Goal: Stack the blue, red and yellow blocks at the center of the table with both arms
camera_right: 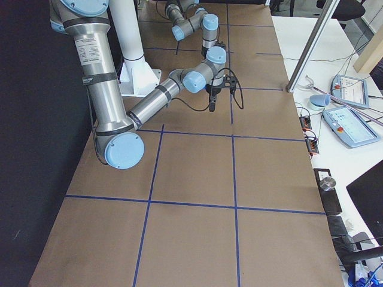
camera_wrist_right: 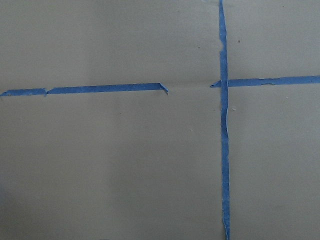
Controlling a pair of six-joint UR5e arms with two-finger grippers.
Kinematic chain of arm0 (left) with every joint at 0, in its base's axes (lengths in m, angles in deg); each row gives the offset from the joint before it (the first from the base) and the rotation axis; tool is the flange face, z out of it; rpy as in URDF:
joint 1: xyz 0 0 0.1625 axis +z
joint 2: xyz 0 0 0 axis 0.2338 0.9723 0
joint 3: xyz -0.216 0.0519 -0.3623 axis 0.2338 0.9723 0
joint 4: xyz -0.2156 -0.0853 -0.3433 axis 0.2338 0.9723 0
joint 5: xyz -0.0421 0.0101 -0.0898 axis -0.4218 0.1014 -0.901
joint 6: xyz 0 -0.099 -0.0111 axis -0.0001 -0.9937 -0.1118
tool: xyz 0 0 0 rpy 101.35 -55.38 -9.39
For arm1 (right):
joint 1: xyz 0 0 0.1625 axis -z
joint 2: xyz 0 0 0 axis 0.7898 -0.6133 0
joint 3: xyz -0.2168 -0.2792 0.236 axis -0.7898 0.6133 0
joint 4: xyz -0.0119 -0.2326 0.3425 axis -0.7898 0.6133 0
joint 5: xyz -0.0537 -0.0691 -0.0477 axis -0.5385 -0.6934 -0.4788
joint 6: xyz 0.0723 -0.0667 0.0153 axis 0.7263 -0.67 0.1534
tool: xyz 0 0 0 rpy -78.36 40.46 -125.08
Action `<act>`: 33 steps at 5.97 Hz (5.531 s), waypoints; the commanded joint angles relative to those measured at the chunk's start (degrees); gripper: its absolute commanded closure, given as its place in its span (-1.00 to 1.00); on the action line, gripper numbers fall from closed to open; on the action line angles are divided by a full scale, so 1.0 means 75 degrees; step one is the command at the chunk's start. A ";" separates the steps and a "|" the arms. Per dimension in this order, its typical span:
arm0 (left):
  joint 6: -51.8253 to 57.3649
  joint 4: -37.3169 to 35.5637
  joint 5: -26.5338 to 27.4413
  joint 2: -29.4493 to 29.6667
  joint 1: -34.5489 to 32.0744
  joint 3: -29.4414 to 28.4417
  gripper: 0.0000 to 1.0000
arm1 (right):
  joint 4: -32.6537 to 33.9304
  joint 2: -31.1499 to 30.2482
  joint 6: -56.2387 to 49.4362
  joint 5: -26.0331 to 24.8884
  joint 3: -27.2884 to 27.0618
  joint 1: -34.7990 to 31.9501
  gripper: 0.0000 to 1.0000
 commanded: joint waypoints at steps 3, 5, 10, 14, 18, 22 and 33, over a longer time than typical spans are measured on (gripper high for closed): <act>0.0051 0.0025 0.0311 0.0072 0.0022 -0.0015 0.78 | 0.0001 -0.0001 -0.0001 -0.0011 0.0007 0.0008 -1.00; 0.0051 0.0048 0.0323 0.0072 0.0022 -0.0015 0.68 | -0.0011 -0.0001 0.0011 0.0000 -0.0005 -0.0004 -1.00; 0.0016 0.0201 0.0428 0.0025 0.0034 -0.0026 0.52 | -0.0011 -0.0001 0.0011 0.0000 -0.0028 -0.0004 -1.00; 0.0004 0.0189 0.0428 0.0025 0.0046 -0.0003 -1.00 | -0.0011 -0.0001 0.0046 0.0000 -0.0075 -0.0004 -1.00; 0.0085 0.0188 0.0417 -0.1068 -0.0199 0.1908 -1.00 | -0.0011 -0.0083 -0.0036 0.0000 -0.0075 -0.0050 -1.00; 0.3601 0.0201 -0.0884 -0.5182 -0.2078 0.5093 -1.00 | 0.0001 -0.1649 -0.3053 0.0897 -0.0110 -0.2398 -1.00; 0.9907 0.0365 -0.3451 -0.8530 -0.7536 0.2318 -1.00 | 0.0130 -0.2967 -0.7524 0.1242 0.1765 -0.4586 -1.00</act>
